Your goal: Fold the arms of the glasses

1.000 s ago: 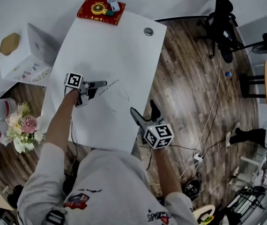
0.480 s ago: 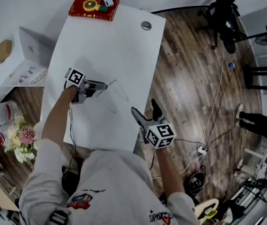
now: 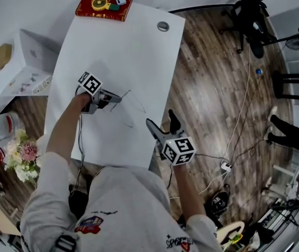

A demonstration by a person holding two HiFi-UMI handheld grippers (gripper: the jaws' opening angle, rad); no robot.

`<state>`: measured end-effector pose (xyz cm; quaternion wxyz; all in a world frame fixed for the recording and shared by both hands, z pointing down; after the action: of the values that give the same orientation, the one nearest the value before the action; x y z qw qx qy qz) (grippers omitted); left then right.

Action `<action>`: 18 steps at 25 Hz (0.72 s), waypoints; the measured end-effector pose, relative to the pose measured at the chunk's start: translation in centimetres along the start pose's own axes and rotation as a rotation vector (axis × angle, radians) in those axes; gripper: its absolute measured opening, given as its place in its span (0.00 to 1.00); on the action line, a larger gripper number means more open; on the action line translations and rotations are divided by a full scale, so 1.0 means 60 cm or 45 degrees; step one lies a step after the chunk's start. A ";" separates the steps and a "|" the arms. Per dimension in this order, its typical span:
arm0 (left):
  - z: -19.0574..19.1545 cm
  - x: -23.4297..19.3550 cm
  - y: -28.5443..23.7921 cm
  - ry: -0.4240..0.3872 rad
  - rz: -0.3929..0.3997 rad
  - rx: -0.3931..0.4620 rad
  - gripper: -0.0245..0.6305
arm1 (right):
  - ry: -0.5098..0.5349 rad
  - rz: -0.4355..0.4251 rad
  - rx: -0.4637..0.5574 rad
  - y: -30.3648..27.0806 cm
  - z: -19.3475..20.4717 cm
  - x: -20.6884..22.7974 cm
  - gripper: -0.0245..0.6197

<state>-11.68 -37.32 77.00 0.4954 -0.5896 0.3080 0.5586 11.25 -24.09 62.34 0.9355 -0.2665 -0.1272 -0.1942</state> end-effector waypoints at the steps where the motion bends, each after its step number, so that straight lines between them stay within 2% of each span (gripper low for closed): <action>1: 0.002 0.002 -0.001 -0.012 -0.008 0.010 0.11 | 0.000 0.000 0.000 0.001 0.001 0.000 0.70; 5: 0.013 0.012 0.003 -0.059 -0.064 0.082 0.06 | -0.003 -0.011 0.007 0.004 0.004 -0.004 0.70; 12: 0.034 0.046 0.010 -0.145 -0.194 0.220 0.05 | 0.006 -0.047 0.032 0.005 0.004 -0.020 0.69; 18: 0.057 0.083 0.022 -0.143 -0.294 0.387 0.05 | 0.014 -0.070 0.059 0.016 0.000 -0.045 0.68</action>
<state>-13.19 -33.64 72.25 0.6559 -0.5074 0.2912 0.4771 9.26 -22.50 61.00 0.9364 -0.2400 -0.1340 -0.2184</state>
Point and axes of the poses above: the fingertips, and each gripper's own axes: y backward along the fingers, x to its right, z out of its underside, the point moved 7 cm from there along y, backward along the fingers, and after that the axes turned 5 degrees about x, right-handed, at the moved point
